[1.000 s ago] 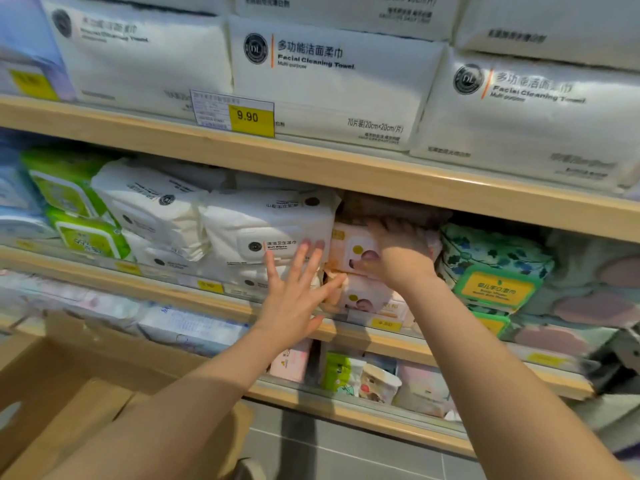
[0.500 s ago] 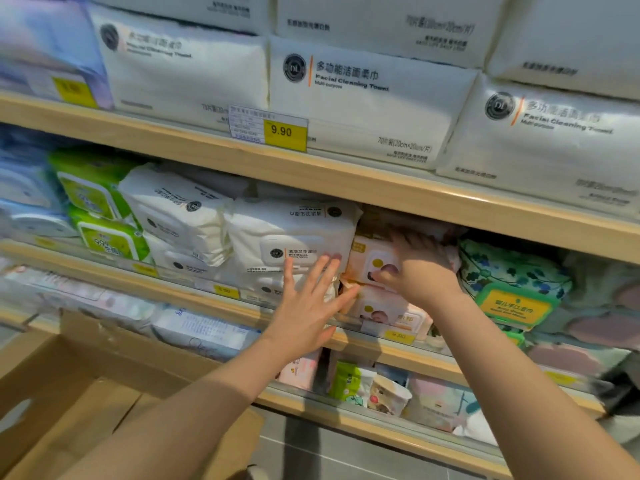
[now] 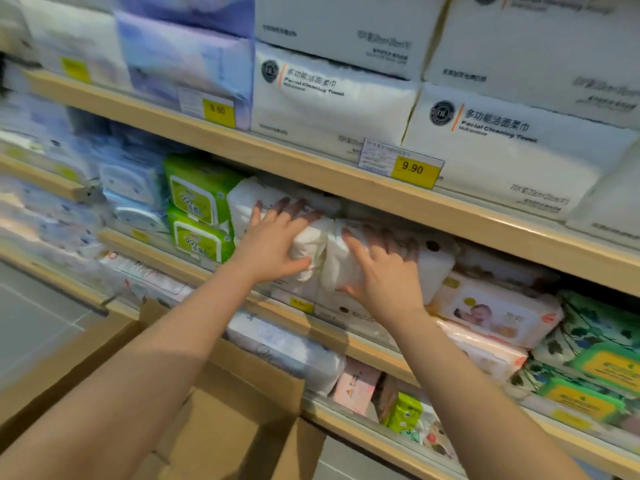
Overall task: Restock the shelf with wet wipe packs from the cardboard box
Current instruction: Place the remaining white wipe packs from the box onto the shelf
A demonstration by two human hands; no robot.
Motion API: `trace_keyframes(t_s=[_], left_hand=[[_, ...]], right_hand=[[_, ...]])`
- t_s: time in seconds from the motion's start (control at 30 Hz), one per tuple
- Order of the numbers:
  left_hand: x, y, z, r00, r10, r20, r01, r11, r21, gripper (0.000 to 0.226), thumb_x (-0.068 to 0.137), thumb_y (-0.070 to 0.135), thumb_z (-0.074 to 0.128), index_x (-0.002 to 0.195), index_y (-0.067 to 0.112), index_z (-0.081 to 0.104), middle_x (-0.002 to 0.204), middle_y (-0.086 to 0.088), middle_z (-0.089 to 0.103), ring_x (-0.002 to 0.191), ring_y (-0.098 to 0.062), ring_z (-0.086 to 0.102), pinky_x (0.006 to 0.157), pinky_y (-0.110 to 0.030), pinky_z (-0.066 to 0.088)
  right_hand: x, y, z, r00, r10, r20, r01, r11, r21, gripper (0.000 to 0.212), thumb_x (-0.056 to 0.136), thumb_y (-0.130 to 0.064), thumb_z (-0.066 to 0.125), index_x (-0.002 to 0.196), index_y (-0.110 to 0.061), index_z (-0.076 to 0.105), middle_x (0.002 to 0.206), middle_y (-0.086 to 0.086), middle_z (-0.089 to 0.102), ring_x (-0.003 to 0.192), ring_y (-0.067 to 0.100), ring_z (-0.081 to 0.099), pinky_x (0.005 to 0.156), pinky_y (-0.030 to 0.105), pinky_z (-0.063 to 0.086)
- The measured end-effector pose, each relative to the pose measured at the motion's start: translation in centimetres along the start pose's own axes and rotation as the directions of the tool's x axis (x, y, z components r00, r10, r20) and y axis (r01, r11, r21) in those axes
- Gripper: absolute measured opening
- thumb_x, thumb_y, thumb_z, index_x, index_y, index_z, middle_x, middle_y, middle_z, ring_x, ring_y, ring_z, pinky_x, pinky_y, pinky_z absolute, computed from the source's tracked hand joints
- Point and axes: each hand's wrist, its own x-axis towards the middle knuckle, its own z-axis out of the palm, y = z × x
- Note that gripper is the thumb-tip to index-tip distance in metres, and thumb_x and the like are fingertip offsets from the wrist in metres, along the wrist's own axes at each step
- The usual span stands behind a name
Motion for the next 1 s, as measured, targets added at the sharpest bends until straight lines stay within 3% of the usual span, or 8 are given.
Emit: trace_keyframes(t_s=[0.1, 0.3, 0.43, 0.57, 0.67, 0.77, 0.9, 1.0], left_hand=[[0.7, -0.4, 0.8, 1.0, -0.016, -0.016, 0.015, 1.0, -0.009, 0.079, 0.069, 0.064, 0.039, 0.142, 0.033, 0.034, 0.147, -0.007, 0.038, 0.137, -0.033, 0.027, 0.111, -0.058, 0.011], [1.1, -0.1, 1.2, 0.998, -0.006, -0.068, 0.007, 1.0, 0.015, 0.074, 0.073, 0.057, 0.051, 0.141, 0.033, 0.034, 0.146, -0.007, 0.038, 0.135, -0.033, 0.028, 0.108, -0.059, 0.016], [1.2, 0.1, 1.2, 0.999, -0.009, -0.047, 0.01, 1.0, 0.004, 0.074, 0.077, 0.056, 0.056, 0.143, 0.032, 0.031, 0.149, -0.008, 0.034, 0.137, -0.032, 0.024, 0.109, -0.058, 0.012], [0.0, -2.3, 0.2, 0.998, 0.032, -0.056, -0.04, 0.99, -0.133, 0.082, 0.069, 0.064, 0.065, 0.137, 0.026, 0.038, 0.13, -0.006, 0.045, 0.129, -0.028, 0.036, 0.112, -0.056, 0.015], [-1.4, -6.4, -0.6, 0.99, -0.029, -0.135, 0.014, 0.993, -0.113, 0.087, 0.063, 0.065, 0.07, 0.134, 0.025, 0.042, 0.129, -0.004, 0.045, 0.129, -0.028, 0.037, 0.111, -0.059, 0.02], [-1.6, -7.4, -0.6, 0.997, -0.022, -0.071, 0.019, 0.999, -0.034, 0.091, 0.064, 0.064, 0.071, 0.139, 0.028, 0.036, 0.137, -0.004, 0.041, 0.136, -0.028, 0.027, 0.113, -0.059, 0.013], [-0.5, -5.5, 1.1, 0.999, -0.029, -0.022, 0.029, 1.0, 0.002, 0.093, 0.068, 0.067, 0.064, 0.146, 0.038, 0.022, 0.153, 0.002, 0.027, 0.143, -0.022, 0.014, 0.114, -0.059, 0.004], [0.7, -4.2, 1.9, 0.989, -0.136, -0.064, 0.138, 0.99, 0.024, 0.088, 0.07, 0.067, 0.061, 0.145, 0.034, 0.028, 0.152, -0.002, 0.029, 0.142, -0.026, 0.016, 0.114, -0.06, 0.002]], right_hand=[[1.8, -0.6, 0.5, 0.991, 0.111, 0.072, -0.113, 0.993, 0.037, 0.059, 0.089, -0.05, 0.052, 0.139, -0.03, 0.027, 0.119, 0.007, 0.057, 0.099, 0.032, 0.059, 0.067, 0.035, 0.041], [3.8, -2.0, 1.1, 0.961, 0.26, 0.094, -0.262, 0.965, 0.002, 0.07, 0.088, -0.043, 0.056, 0.144, -0.036, 0.014, 0.137, 0.009, 0.031, 0.121, 0.033, 0.032, 0.089, 0.049, 0.035], [4.1, -2.4, 1.3, 0.951, 0.302, 0.06, -0.299, 0.952, -0.059, 0.073, 0.084, -0.042, 0.058, 0.143, -0.034, 0.017, 0.134, 0.01, 0.034, 0.117, 0.034, 0.033, 0.1, 0.057, 0.027], [3.2, -1.7, -0.9, 0.921, 0.251, 0.298, -0.316, 0.928, 0.196, 0.043, 0.088, -0.054, 0.05, 0.114, -0.019, 0.049, 0.105, 0.006, 0.058, 0.086, 0.023, 0.047, 0.063, 0.03, 0.037], [2.1, -2.4, -1.0, 0.984, 0.165, 0.064, -0.173, 0.969, 0.173, 0.063, 0.084, -0.064, 0.05, 0.128, -0.019, 0.041, 0.114, 0.007, 0.056, 0.1, 0.027, 0.057, 0.074, 0.038, 0.045], [2.8, -5.4, 0.2, 0.988, 0.03, -0.151, -0.022, 0.998, 0.054, 0.076, 0.074, -0.062, 0.062, 0.136, -0.025, 0.04, 0.123, 0.005, 0.055, 0.108, 0.028, 0.056, 0.085, 0.05, 0.045], [5.1, -6.8, 0.7, 0.978, 0.041, -0.204, -0.031, 0.998, 0.054, 0.056, 0.07, -0.05, 0.074, 0.118, -0.025, 0.056, 0.108, 0.003, 0.066, 0.088, 0.027, 0.066, 0.083, 0.05, 0.047], [6.5, -5.9, 1.1, 0.988, 0.088, -0.129, -0.071, 0.989, 0.13, 0.045, 0.084, -0.042, 0.064, 0.125, -0.027, 0.052, 0.116, 0.002, 0.063, 0.105, 0.027, 0.059, 0.095, 0.044, 0.039]])
